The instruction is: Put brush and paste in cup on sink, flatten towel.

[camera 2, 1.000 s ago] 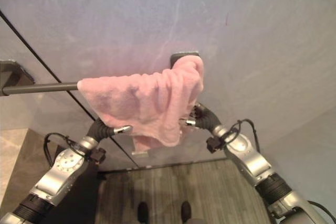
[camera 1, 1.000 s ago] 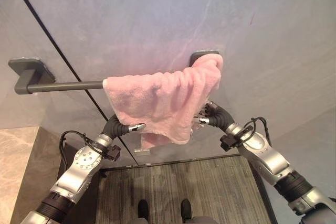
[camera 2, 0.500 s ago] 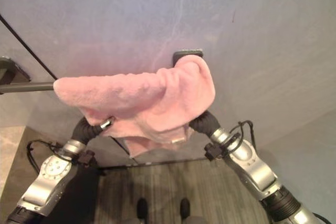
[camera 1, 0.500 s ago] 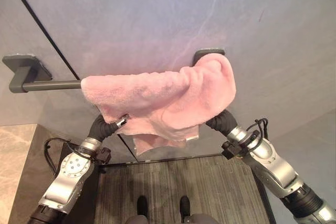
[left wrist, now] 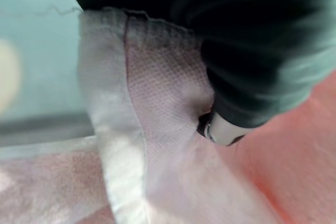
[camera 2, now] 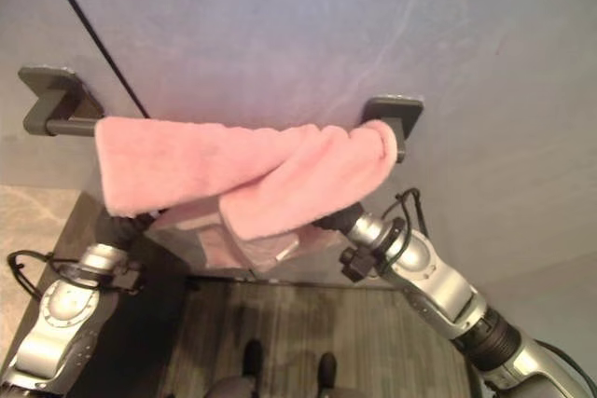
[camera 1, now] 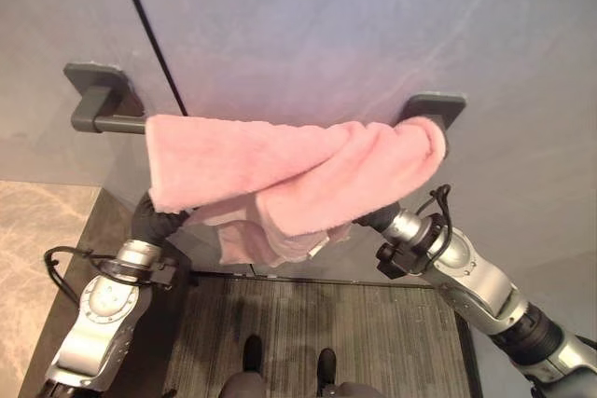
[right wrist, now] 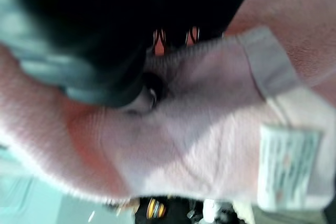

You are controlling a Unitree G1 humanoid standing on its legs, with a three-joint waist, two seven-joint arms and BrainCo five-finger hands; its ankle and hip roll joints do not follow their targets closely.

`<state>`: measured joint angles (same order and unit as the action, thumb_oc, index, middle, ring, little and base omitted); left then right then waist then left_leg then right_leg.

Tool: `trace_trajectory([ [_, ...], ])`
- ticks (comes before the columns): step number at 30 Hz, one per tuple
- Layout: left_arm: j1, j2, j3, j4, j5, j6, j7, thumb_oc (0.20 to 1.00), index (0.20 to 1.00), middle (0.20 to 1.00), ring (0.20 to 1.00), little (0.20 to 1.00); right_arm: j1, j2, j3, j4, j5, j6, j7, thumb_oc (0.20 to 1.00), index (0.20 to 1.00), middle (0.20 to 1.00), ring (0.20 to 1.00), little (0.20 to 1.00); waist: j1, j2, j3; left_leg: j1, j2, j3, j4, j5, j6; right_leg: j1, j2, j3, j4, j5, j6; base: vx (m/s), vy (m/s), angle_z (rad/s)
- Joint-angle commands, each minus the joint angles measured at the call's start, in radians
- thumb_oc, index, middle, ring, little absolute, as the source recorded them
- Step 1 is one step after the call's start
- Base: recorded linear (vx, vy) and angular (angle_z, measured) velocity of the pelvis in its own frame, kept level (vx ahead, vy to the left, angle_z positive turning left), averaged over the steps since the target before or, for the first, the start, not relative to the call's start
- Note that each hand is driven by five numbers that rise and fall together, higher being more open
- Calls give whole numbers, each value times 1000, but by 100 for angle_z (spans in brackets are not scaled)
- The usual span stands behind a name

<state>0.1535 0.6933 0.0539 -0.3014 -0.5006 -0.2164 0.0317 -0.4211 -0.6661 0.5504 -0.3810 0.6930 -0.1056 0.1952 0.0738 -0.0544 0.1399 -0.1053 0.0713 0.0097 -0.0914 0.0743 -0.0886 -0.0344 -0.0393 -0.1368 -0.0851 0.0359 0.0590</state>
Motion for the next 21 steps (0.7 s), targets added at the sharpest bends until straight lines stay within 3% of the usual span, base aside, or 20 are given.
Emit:
trace_trajectory([
  [1, -3, 56, 46, -24, -26, -78, 45, 200, 200, 200, 200, 200, -40, 40, 18, -25, 8, -35, -17, 200, 200, 200, 200, 200, 18, -44, -53, -38, 52, 1, 4, 29, -65, -1, -167, 13, -2, 56, 140, -13, -14, 33],
  [5, 0, 43, 48, 2, -32, -67, 44, 200, 200, 200, 200, 200, -39, 49, 19, -28, -15, -26, -17, 200, 200, 200, 200, 200, 27, -43, -50, -47, 51, -7, 4, 33, -65, -4, -168, 5, -2, 57, 140, -13, -1, 15],
  [10, -29, 21, -41, 29, -31, -46, 18, 200, 200, 200, 200, 200, 22, 54, 4, -30, -19, -19, -12, 200, 200, 200, 200, 200, 14, -41, -48, -51, 49, -8, 4, 35, -65, -4, -167, 1, -2, 56, 139, -1, 3, 3],
  [11, -47, -10, -110, 70, -44, -33, -1, 200, 200, 200, 200, 200, 63, 59, -9, -29, -25, -17, -11, 200, 200, 200, 200, 200, -3, -41, -49, -51, 51, -5, 4, 35, -64, -7, -168, 4, -2, 56, 139, 0, 0, 0],
  [14, -75, -41, -186, 91, -39, -17, -16, 200, 200, 200, 200, 200, 116, 61, -28, -38, -33, -18, -11, 200, 200, 200, 200, 200, -24, -38, -50, -47, 55, 7, 4, 32, -63, -14, -166, 18, -2, 58, 140, 2, 2, -1],
  [21, -87, -73, -262, 129, -17, -6, -38, 200, 200, 200, 200, 200, 178, 76, -57, -24, -34, -23, -21, 200, 200, 200, 200, 200, -59, -30, -55, -33, 66, 40, 4, 26, -62, -31, -166, 56, -2, 63, 146, 5, 6, -18],
])
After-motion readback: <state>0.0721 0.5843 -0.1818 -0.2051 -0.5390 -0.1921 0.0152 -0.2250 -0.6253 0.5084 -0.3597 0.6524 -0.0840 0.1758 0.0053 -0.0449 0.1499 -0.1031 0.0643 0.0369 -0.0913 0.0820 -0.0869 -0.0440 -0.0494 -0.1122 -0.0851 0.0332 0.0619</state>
